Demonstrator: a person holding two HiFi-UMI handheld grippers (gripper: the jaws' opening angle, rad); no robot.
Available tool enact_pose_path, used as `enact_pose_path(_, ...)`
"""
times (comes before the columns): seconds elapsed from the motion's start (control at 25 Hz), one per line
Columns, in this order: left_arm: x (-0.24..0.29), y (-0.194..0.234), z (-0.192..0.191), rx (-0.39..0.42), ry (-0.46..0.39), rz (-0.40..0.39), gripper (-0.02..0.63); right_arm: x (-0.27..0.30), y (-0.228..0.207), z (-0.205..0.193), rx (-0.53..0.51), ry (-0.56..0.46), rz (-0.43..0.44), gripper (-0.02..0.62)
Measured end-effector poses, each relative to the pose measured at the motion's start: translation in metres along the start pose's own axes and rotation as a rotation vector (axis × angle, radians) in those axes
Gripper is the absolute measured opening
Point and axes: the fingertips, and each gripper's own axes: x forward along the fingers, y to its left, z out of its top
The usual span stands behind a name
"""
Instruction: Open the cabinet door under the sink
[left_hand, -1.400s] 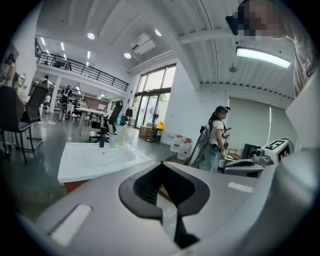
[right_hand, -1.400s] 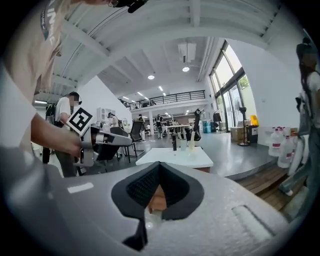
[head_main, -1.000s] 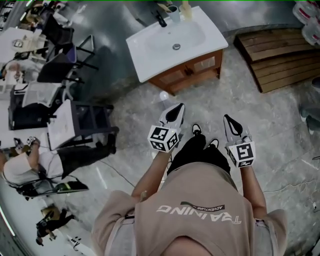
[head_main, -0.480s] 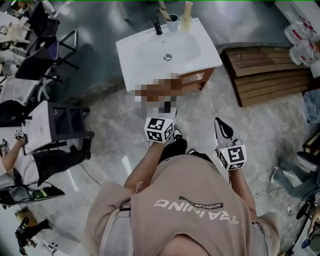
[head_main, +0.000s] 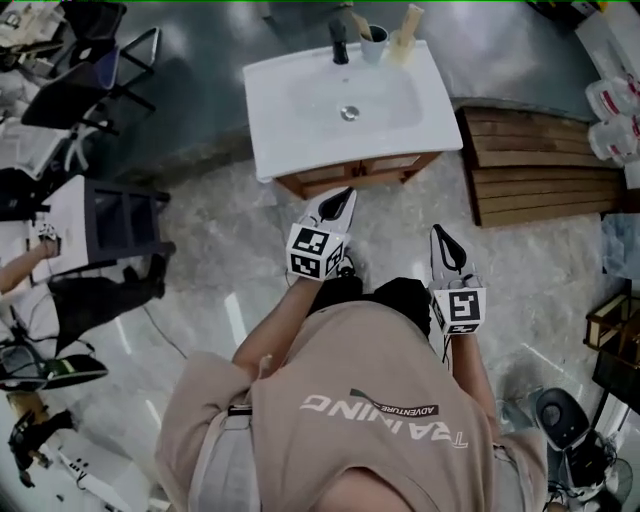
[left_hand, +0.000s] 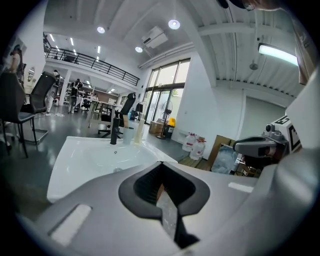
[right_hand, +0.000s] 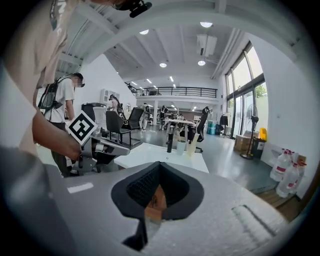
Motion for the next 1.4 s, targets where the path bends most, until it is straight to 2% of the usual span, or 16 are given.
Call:
enact_pose_path(0.24,0.005,0.006,-0.006,-0.049,0.017,0.070,0.014,0.023,-0.012,0.004,0.003,0.007,0.090,0.002)
enact_pose_path(0.4,0.029,-0.001,-0.011,-0.072,0.039,0.103,0.015,0.038,-0.038,-0.005,0.003,0.008,0.150,0.002)
enact_pose_path(0.56,0.038,-0.005,-0.028,-0.106,0.074,0.178,0.014,0.056,-0.051,-0.024,0.009,0.020,0.266,0.002)
enact_pose_path(0.8,0.053,-0.006,-0.054,-0.100,0.121,0.241,0.014,0.078,-0.060,-0.049,-0.103,0.032,0.392,0.002)
enact_pose_path(0.96,0.067,-0.001,-0.078,-0.137,0.155,0.247,0.015,0.086,-0.062,-0.072,-0.110,0.052,0.417,0.002)
enact_pose_path(1.16,0.075,0.010,-0.115,-0.191,0.181,0.253,0.015,0.088,-0.044,-0.104,-0.036,0.107,0.433,0.002)
enact_pose_path(1.4,0.101,0.030,-0.165,-0.283,0.172,0.256,0.015,0.107,-0.028,-0.142,-0.014,0.148,0.441,0.002)
